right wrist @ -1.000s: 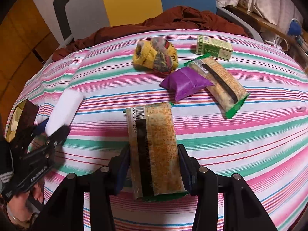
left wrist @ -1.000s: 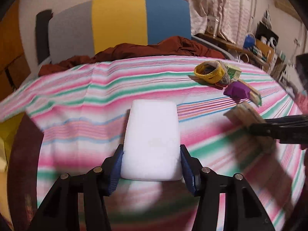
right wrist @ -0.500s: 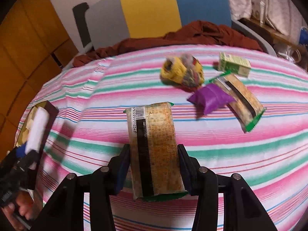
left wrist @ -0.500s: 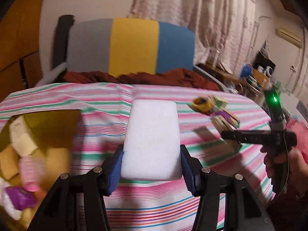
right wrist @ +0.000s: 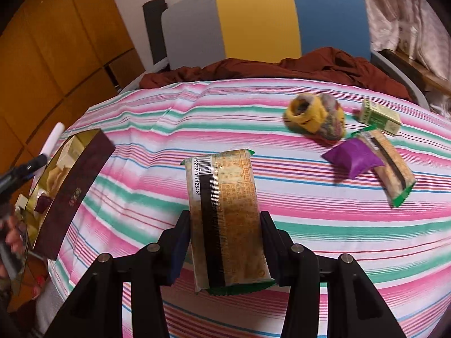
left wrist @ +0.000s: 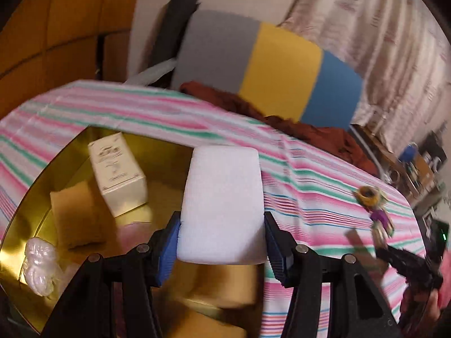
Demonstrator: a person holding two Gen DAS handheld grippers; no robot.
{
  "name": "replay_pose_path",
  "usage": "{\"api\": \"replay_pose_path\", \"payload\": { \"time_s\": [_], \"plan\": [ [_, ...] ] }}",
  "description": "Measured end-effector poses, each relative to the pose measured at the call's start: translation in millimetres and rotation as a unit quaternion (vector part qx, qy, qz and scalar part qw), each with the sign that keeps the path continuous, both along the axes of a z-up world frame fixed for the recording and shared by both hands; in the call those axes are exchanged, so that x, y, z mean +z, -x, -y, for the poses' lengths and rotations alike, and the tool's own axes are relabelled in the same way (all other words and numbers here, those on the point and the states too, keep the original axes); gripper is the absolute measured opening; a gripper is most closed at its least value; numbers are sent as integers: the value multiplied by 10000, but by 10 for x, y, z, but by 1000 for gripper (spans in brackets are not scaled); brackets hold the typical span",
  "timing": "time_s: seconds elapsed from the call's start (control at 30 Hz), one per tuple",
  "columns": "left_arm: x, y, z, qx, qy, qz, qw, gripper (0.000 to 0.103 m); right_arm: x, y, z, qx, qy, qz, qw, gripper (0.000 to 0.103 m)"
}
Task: Organize objects
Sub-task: 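Carry the white foam block and snack bar over the gold tray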
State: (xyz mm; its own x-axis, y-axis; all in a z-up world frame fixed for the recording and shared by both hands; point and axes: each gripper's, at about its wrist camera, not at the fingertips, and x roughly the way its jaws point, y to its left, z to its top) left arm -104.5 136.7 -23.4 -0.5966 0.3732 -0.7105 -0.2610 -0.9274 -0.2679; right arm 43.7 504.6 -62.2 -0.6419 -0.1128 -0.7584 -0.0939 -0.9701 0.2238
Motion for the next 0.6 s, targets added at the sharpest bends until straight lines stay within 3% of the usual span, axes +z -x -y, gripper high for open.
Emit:
{"api": "replay_pose_path", "payload": {
  "time_s": [0.13,0.33,0.4,0.5,0.6],
  "plan": [
    [-161,294,128,193,-75,516,9985,56,-12,2,53,69,9,-25,10000,48],
    [-348,529,116,299,180,793,9962,57,-41,9,61,101,16,-10,9999,48],
    [-363,554,150,349,133,830,9958,61,-29,7,67,113,-15,-43,9999,48],
    [-341,509,193,372,-14,828,9959,80,20,9,112,153,-51,-105,9998,48],
    [-241,383,238,338,-110,599,9976,82,83,26,198,229,129,-195,9995,48]
  ]
}}
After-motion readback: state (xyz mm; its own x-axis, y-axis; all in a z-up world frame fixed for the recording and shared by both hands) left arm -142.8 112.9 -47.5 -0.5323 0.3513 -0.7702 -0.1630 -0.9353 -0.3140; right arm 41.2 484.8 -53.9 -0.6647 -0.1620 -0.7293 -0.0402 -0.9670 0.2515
